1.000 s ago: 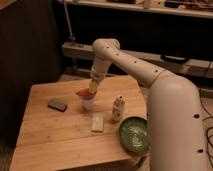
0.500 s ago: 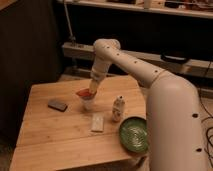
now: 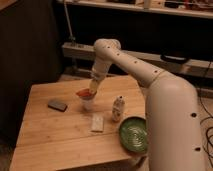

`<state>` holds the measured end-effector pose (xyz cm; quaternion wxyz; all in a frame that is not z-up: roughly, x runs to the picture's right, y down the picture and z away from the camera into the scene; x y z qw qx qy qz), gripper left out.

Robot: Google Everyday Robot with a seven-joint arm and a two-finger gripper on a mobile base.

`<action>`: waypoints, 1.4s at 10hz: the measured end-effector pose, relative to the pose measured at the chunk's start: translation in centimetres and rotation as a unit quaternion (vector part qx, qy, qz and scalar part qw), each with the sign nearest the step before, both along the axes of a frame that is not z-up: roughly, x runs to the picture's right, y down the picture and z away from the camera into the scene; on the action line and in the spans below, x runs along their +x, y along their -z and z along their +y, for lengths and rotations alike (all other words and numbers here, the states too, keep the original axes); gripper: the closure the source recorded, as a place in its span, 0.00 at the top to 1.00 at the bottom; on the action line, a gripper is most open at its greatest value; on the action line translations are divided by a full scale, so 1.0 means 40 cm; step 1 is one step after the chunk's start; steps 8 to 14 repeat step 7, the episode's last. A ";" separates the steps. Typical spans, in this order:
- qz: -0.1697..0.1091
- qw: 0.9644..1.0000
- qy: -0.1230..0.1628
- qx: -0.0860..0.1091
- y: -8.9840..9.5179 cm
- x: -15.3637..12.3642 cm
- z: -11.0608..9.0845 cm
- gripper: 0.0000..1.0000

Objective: Place the pepper in the ceramic cup

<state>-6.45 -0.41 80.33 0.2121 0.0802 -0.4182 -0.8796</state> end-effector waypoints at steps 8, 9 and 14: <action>-0.001 1.000 0.001 -0.002 0.000 -0.002 0.004 1.00; -0.001 1.000 0.001 -0.002 0.000 -0.002 0.004 1.00; -0.001 1.000 0.001 -0.002 0.000 -0.002 0.004 1.00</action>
